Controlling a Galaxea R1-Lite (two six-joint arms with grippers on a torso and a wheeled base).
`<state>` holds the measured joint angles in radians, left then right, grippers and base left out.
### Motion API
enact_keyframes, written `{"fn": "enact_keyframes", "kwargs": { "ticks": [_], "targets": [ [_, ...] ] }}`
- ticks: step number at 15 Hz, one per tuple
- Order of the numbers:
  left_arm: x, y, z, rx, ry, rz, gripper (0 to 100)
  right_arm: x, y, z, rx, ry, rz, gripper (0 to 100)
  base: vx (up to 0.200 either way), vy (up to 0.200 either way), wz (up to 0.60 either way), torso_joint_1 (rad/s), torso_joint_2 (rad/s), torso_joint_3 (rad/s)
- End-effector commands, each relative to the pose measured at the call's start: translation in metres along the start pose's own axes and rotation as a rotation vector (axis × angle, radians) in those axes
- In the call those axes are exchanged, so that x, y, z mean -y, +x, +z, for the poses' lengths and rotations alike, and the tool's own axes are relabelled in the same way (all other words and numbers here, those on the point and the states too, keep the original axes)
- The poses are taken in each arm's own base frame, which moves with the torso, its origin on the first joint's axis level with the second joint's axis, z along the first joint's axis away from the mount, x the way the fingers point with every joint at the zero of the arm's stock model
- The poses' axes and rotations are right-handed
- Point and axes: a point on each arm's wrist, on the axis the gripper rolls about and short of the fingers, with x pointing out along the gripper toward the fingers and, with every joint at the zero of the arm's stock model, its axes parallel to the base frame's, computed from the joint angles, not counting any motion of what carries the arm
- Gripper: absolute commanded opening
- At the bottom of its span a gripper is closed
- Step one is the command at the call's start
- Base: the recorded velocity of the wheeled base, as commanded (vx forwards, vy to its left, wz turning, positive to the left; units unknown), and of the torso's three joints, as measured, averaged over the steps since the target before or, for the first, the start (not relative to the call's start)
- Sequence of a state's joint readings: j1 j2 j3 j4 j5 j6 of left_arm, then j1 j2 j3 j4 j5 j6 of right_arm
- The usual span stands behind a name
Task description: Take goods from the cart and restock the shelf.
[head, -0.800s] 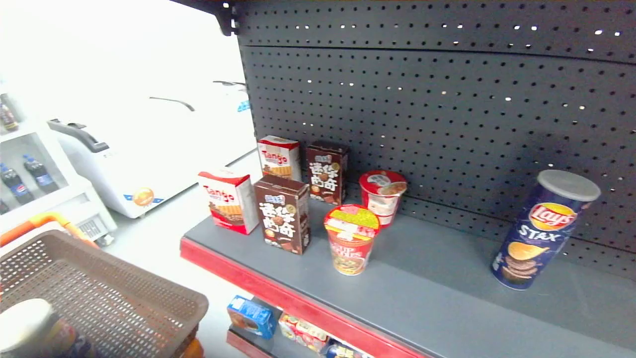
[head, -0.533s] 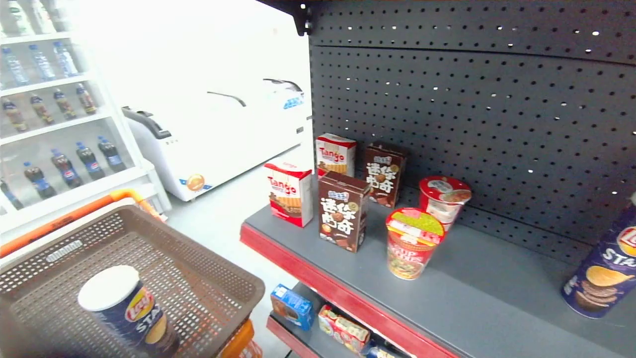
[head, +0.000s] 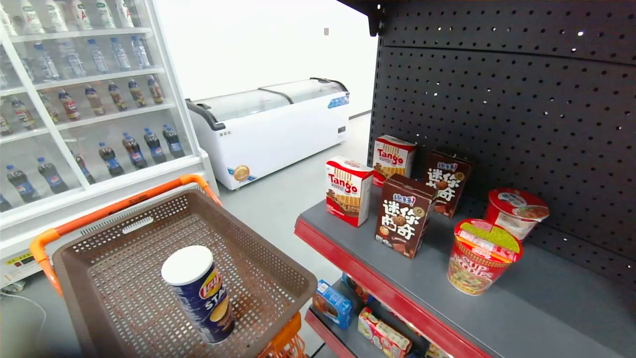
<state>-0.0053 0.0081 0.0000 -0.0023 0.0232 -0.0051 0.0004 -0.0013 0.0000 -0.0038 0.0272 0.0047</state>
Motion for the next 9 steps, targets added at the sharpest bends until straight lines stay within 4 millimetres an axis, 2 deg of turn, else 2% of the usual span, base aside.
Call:
{"fn": "enact_keyframes", "kwargs": {
  "ticks": [1,6,7,8,9],
  "targets": [
    [0.0,0.0,0.0,0.0,-0.001,0.002,100,0.0,0.0,0.0,-0.001,0.0,0.001,100,0.0,0.0,0.0,0.0,0.0,0.0],
    [0.001,0.0,0.001,0.009,0.031,-0.055,100,0.0,0.0,0.0,-0.001,0.0,0.001,100,0.0,0.0,0.0,0.0,0.0,0.0],
    [0.003,-0.004,0.017,0.051,0.152,-0.122,100,0.0,0.0,0.0,-0.001,0.0,0.001,100,0.0,0.0,0.0,0.0,0.0,0.0],
    [0.004,0.0,0.036,0.005,0.235,-0.186,100,0.0,0.0,0.0,-0.001,0.0,0.001,100,0.0,0.0,0.0,0.0,0.0,0.0],
    [0.004,0.008,0.059,-0.052,0.235,-0.186,100,0.0,0.0,0.0,-0.001,0.0,0.001,100,0.0,0.0,0.0,0.0,0.0,0.0]
  ]
}}
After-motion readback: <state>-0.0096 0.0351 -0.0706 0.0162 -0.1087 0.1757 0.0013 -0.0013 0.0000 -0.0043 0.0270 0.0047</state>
